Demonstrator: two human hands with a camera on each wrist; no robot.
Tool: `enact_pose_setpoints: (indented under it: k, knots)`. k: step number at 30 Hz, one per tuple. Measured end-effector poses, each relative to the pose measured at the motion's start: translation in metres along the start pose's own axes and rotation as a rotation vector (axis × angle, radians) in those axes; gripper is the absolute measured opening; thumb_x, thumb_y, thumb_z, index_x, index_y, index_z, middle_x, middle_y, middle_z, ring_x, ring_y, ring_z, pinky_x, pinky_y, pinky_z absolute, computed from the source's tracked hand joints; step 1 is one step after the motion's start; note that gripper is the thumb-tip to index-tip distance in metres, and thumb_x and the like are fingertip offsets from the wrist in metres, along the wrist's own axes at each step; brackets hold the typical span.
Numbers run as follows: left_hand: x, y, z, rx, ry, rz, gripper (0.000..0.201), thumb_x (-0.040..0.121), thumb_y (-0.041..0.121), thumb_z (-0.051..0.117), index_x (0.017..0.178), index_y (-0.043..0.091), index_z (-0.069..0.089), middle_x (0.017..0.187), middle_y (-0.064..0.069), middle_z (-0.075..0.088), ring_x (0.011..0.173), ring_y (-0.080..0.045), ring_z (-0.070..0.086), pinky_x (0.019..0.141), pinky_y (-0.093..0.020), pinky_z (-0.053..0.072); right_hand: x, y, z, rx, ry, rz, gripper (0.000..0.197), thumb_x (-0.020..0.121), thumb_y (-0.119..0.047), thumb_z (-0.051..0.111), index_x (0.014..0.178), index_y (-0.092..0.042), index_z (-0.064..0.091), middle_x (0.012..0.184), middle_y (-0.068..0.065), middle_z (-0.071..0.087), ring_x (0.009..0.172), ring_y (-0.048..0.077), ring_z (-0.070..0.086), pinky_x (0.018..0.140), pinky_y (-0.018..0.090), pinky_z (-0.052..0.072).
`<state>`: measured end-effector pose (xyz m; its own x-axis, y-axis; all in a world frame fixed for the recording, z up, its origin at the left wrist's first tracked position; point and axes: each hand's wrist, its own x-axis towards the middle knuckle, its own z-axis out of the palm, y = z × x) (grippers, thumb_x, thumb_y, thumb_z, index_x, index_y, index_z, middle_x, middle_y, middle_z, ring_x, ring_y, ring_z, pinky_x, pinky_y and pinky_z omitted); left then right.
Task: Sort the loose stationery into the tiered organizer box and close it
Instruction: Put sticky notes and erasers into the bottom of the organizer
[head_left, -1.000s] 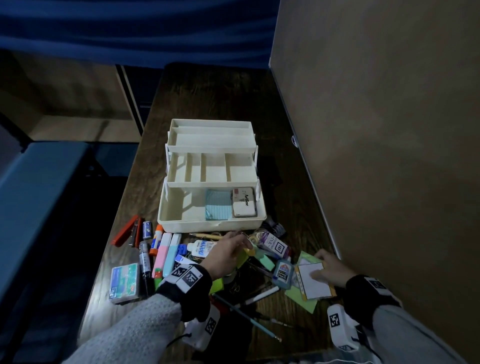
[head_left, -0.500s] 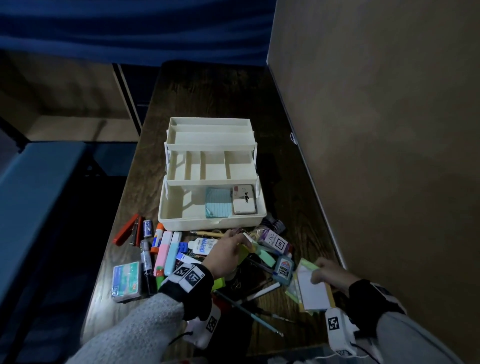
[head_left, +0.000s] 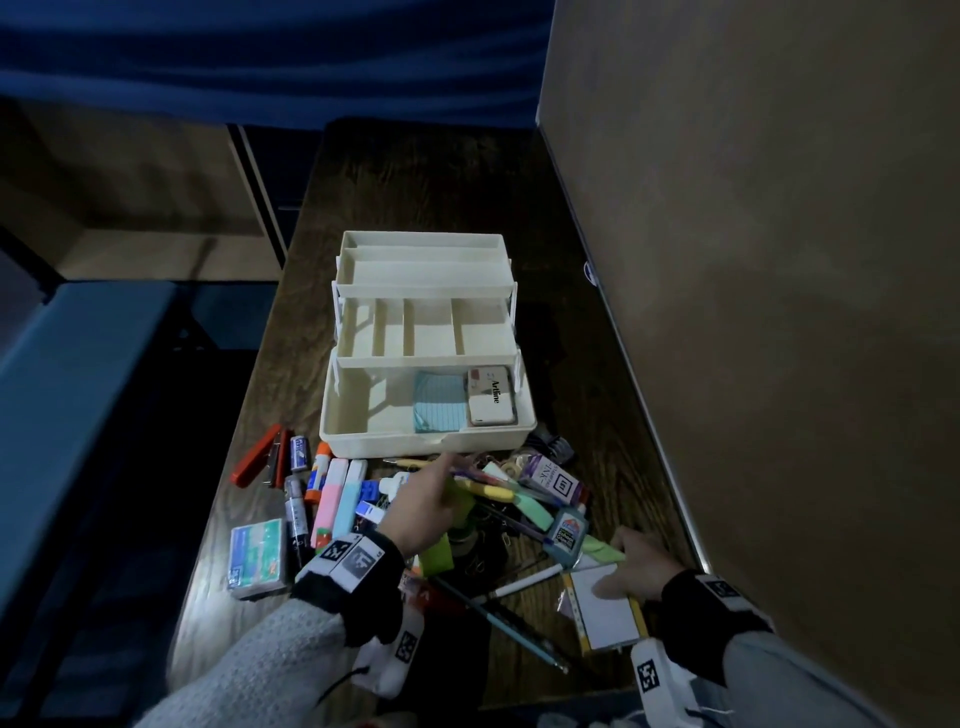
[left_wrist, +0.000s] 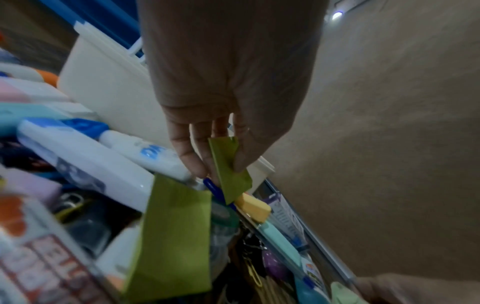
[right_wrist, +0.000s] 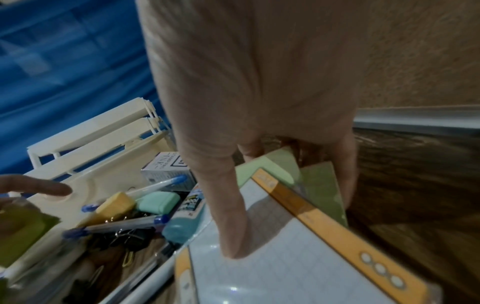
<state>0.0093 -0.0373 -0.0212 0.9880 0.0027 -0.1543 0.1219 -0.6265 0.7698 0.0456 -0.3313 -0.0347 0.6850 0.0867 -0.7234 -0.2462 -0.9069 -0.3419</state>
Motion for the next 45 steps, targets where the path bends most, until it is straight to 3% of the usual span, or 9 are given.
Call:
enact_pose_setpoints:
  k: [6, 11, 19, 22, 27, 34, 38, 41, 45]
  knots:
    - [-0.005, -0.016, -0.011, 0.132, 0.049, -0.097, 0.020, 0.083, 0.016, 0.062, 0.103, 0.020, 0.061, 0.098, -0.005, 0.067, 0.090, -0.024, 0.061, 0.073, -0.030, 0.047, -0.006, -0.011, -0.028, 0.045, -0.054, -0.094, 0.033, 0.074, -0.014, 0.078, 0.085, -0.016, 0.047, 0.094, 0.008, 0.057, 0.085, 0.017, 0.054, 0.070, 0.027, 0.041]
    - [0.000, 0.000, -0.015, 0.353, 0.196, 0.017, 0.026, 0.092, 0.033, 0.054, 0.114, 0.019, 0.054, 0.109, 0.000, 0.053, 0.101, -0.019, 0.052, 0.085, -0.033, 0.044, -0.022, -0.052, -0.082, 0.004, -0.011, -0.265, 0.029, 0.077, -0.014, 0.077, 0.083, -0.017, 0.048, 0.082, 0.002, 0.054, 0.075, 0.016, 0.051, 0.067, 0.029, 0.037]
    - [0.016, 0.061, -0.033, -0.403, -0.115, -0.152, 0.043, 0.097, 0.050, 0.037, 0.118, 0.017, 0.055, 0.113, -0.007, 0.065, 0.093, -0.020, 0.065, 0.078, -0.029, 0.053, -0.028, -0.147, -0.075, 0.375, -0.080, -0.646, 0.023, 0.086, -0.009, 0.068, 0.106, -0.007, 0.058, 0.095, 0.006, 0.065, 0.086, 0.015, 0.064, 0.073, 0.022, 0.049]
    - [0.015, 0.061, -0.039, -0.713, -0.155, -0.241, 0.041, 0.099, 0.044, 0.040, 0.122, 0.013, 0.052, 0.103, -0.009, 0.065, 0.080, -0.023, 0.068, 0.060, -0.032, 0.056, -0.017, -0.163, -0.054, 0.501, -0.021, -0.651, 0.024, 0.090, -0.010, 0.062, 0.113, -0.010, 0.057, 0.104, 0.008, 0.065, 0.088, 0.020, 0.063, 0.077, 0.034, 0.050]
    - [0.016, 0.043, -0.046, -0.847, 0.047, -0.263, 0.046, 0.100, 0.039, 0.042, 0.116, -0.003, 0.047, 0.086, -0.012, 0.058, 0.060, -0.021, 0.057, 0.049, -0.028, 0.049, -0.003, -0.176, -0.030, 0.573, 0.121, -0.603, 0.034, 0.088, -0.022, 0.067, 0.115, -0.023, 0.047, 0.107, 0.000, 0.064, 0.095, 0.019, 0.065, 0.081, 0.034, 0.055]
    - [0.015, 0.030, -0.051, -0.876, 0.195, -0.266, 0.028, 0.101, 0.033, 0.040, 0.101, 0.007, 0.049, 0.082, -0.006, 0.059, 0.062, -0.014, 0.062, 0.048, -0.026, 0.051, 0.001, -0.172, -0.025, 0.753, 0.111, -0.555, 0.031, 0.089, -0.006, 0.062, 0.118, -0.007, 0.051, 0.095, 0.009, 0.069, 0.066, 0.014, 0.070, 0.056, 0.030, 0.057]
    - [0.013, 0.024, -0.051, -0.799, 0.292, -0.264, 0.041, 0.102, 0.035, 0.036, 0.114, -0.003, 0.044, 0.095, -0.013, 0.053, 0.081, -0.021, 0.055, 0.063, -0.033, 0.049, 0.012, -0.162, -0.038, 0.863, 0.321, -0.444, 0.026, 0.093, 0.000, 0.050, 0.118, -0.003, 0.047, 0.116, 0.024, 0.059, 0.102, 0.036, 0.061, 0.087, 0.053, 0.053]
    - [0.014, 0.027, -0.051, -0.724, 0.315, -0.239, 0.041, 0.101, 0.039, 0.036, 0.102, 0.000, 0.047, 0.090, -0.007, 0.048, 0.081, -0.014, 0.049, 0.072, -0.029, 0.042, 0.007, -0.167, -0.033, 0.908, 0.215, -0.421, 0.037, 0.093, 0.007, 0.041, 0.126, -0.010, 0.041, 0.122, 0.023, 0.056, 0.107, 0.035, 0.058, 0.095, 0.057, 0.047]
    - [0.023, 0.035, -0.043, -0.528, 0.336, -0.220, 0.031, 0.100, 0.040, 0.035, 0.080, 0.016, 0.036, 0.078, 0.004, 0.037, 0.071, -0.008, 0.041, 0.064, -0.025, 0.037, -0.005, -0.189, -0.010, 1.150, -0.117, -0.389, 0.032, 0.100, -0.018, 0.042, 0.131, -0.014, 0.046, 0.126, 0.020, 0.059, 0.100, 0.029, 0.062, 0.073, 0.039, 0.055]
